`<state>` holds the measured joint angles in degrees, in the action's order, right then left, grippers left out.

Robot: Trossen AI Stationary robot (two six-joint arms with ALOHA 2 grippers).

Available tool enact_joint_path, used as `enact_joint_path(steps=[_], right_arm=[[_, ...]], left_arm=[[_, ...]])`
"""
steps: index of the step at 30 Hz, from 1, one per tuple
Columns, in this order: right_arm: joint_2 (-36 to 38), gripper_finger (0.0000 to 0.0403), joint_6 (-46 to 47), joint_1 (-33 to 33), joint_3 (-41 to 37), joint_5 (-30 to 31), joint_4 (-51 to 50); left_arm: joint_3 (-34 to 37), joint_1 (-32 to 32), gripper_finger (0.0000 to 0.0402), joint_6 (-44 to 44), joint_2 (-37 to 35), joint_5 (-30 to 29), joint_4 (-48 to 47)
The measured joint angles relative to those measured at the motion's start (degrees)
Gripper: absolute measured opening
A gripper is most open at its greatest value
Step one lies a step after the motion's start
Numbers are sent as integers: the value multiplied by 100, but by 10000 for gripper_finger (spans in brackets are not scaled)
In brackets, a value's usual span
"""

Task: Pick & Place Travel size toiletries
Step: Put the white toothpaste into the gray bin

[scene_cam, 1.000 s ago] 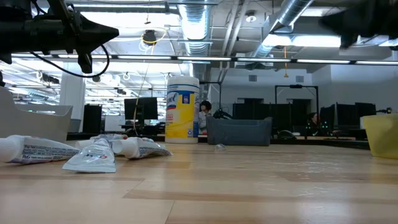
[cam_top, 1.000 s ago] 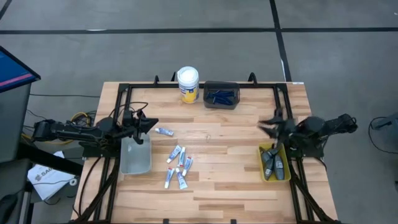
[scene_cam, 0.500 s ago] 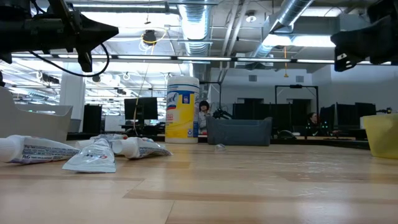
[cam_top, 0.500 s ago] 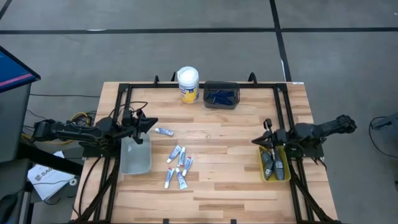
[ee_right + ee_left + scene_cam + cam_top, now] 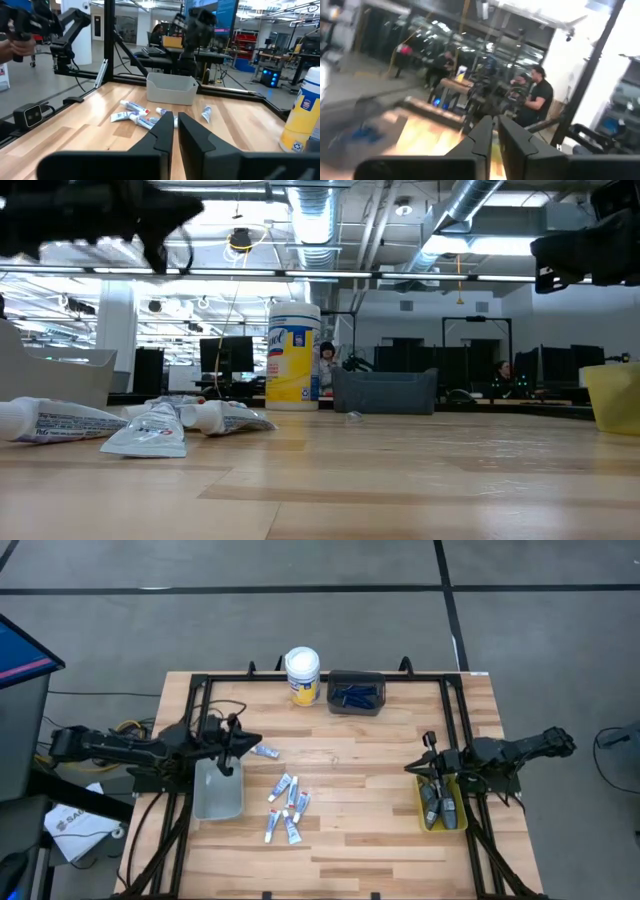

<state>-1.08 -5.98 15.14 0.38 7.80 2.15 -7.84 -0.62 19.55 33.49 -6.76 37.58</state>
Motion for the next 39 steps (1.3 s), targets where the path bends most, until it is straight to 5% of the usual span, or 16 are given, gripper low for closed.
enact_joint_path(steps=[5,14,18,26,39], right_arm=[[0,17,0,0,-2,1,2],[-2,18,-2,2,-2,12,2],[-2,20,-2,2,-4,14,0],[-4,16,-2,2,-7,13,0],[-3,19,-2,2,-9,12,0]], left_arm=[[-902,0,89,-1082,847,346,-838],[-2087,-134,242,-1892,2728,-767,-3662],[-2437,-316,288,-1879,3451,-828,-4373],[-2562,-544,301,-1932,4343,-529,-4674],[-2562,-939,300,-1631,4543,-478,-5421]])
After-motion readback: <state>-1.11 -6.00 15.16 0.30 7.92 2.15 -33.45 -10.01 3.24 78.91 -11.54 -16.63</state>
